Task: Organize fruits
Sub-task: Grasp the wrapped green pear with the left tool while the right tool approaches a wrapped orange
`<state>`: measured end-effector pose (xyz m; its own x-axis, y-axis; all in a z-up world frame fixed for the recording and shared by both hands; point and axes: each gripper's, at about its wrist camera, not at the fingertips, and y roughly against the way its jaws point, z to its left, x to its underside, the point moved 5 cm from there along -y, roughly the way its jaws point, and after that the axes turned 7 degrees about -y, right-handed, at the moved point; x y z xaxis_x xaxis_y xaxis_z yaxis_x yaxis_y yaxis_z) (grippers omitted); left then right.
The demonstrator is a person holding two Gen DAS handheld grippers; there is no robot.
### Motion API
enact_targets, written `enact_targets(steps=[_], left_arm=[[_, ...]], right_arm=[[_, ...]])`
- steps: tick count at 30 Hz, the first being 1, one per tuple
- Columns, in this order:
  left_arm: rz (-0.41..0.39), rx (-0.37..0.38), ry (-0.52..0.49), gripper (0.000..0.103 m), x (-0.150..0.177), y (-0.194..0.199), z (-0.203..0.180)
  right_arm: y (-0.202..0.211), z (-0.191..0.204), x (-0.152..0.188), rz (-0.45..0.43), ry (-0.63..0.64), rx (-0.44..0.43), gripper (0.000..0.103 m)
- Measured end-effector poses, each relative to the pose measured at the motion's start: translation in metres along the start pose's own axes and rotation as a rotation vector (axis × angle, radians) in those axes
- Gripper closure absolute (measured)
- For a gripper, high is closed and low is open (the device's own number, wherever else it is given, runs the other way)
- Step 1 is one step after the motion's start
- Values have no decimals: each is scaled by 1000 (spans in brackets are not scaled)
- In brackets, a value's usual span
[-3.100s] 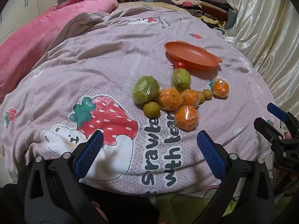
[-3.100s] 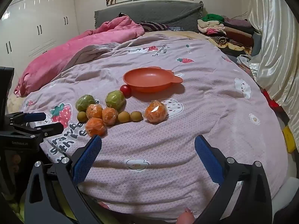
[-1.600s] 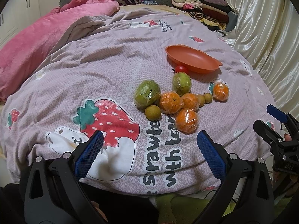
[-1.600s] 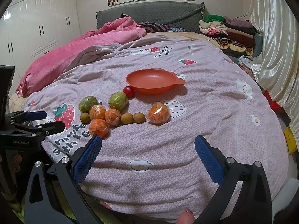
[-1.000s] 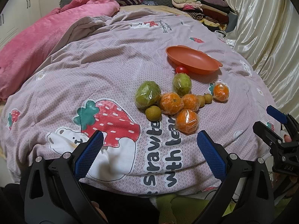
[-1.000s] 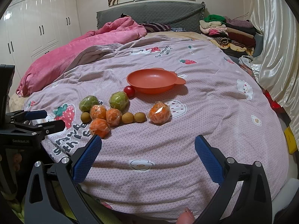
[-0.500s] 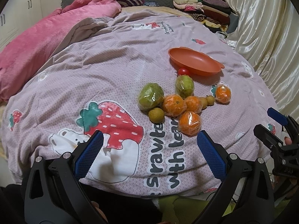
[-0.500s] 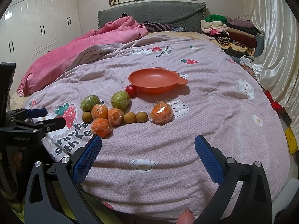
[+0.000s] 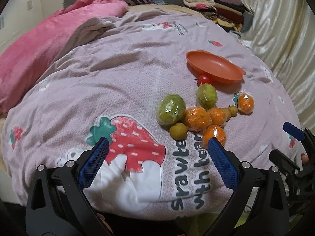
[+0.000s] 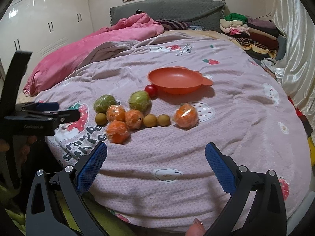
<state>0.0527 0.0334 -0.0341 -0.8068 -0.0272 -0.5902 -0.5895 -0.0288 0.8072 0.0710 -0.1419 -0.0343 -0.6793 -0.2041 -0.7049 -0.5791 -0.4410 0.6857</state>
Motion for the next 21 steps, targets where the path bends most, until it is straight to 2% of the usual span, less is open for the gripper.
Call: enact_targets(steps=[6, 12, 21], left_arm=[[21, -13, -34, 9, -11, -16, 10], [31, 32, -76, 10, -21, -26, 7], [83, 88, -127, 37, -27, -48, 3]], right_arm=[[-16, 13, 2, 34, 17, -17, 4], [-35, 23, -3, 67, 4, -31, 4], [-60, 36, -11, 118, -12, -77, 5]])
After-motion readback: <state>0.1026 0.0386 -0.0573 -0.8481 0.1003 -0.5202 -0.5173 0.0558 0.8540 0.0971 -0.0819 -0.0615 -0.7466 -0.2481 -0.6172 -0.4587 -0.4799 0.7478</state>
